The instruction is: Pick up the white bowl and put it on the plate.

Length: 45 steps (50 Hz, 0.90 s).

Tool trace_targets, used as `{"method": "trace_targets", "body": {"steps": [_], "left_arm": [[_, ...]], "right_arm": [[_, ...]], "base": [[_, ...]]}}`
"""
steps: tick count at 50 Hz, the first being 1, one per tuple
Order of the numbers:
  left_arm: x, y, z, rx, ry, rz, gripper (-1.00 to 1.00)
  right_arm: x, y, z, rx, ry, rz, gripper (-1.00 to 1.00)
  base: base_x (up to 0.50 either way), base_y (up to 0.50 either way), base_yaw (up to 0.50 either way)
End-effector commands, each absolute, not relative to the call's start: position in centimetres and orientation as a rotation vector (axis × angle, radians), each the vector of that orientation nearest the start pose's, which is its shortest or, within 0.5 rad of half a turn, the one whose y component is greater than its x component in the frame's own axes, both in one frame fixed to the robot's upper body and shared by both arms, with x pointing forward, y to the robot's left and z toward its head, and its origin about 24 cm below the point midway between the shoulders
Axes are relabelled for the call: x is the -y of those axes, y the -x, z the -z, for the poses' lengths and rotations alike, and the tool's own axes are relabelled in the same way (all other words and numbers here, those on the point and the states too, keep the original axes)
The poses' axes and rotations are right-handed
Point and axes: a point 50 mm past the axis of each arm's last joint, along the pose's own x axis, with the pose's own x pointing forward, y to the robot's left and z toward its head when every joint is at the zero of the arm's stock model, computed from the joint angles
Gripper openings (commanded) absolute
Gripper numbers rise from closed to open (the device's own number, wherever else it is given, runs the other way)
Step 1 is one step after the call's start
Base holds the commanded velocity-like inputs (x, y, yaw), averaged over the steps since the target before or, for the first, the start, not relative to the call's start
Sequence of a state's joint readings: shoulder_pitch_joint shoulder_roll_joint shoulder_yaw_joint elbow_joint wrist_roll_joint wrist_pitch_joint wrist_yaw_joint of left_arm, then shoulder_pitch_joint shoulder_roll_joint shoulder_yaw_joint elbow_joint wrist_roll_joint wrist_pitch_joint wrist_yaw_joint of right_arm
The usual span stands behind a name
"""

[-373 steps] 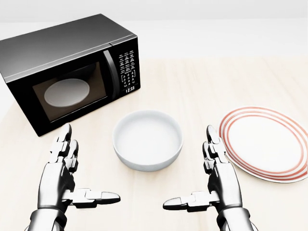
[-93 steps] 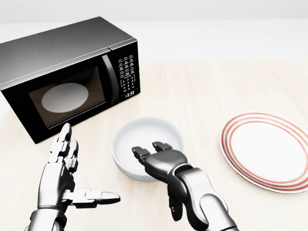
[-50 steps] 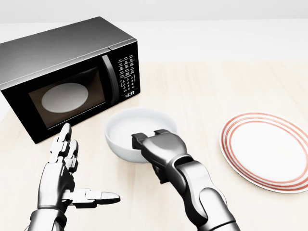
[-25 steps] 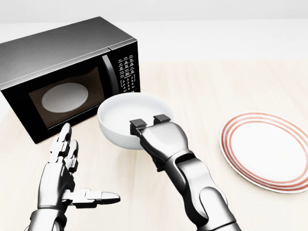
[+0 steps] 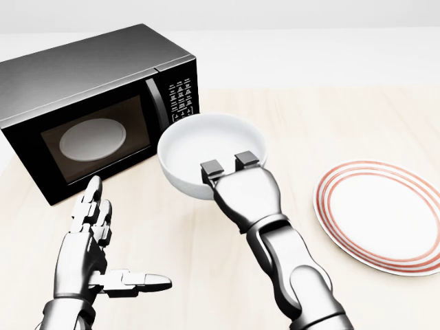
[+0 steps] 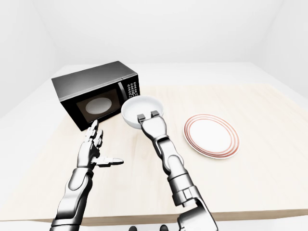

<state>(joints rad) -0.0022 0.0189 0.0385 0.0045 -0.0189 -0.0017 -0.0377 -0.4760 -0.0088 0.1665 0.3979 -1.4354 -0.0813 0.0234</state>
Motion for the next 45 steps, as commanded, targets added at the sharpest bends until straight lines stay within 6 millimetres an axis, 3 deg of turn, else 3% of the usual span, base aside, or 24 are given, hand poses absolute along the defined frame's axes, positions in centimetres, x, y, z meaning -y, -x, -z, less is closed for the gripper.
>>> {"method": "trace_targets", "body": {"steps": [1,45], "left_arm": [[-16.0,-25.4,-4.1,0.000,0.000,0.000,1.00],[-16.0,-25.4,-4.1,0.000,0.000,0.000,1.00]], "right_arm": [[8.0,-33.4,-8.6,0.342,1.525,-0.170,-1.00],[15.3,-34.5,-8.3,0.184,1.484,-0.034,-1.00]], "base": [[0.00,0.00,0.00],[0.00,0.00,0.00]]}}
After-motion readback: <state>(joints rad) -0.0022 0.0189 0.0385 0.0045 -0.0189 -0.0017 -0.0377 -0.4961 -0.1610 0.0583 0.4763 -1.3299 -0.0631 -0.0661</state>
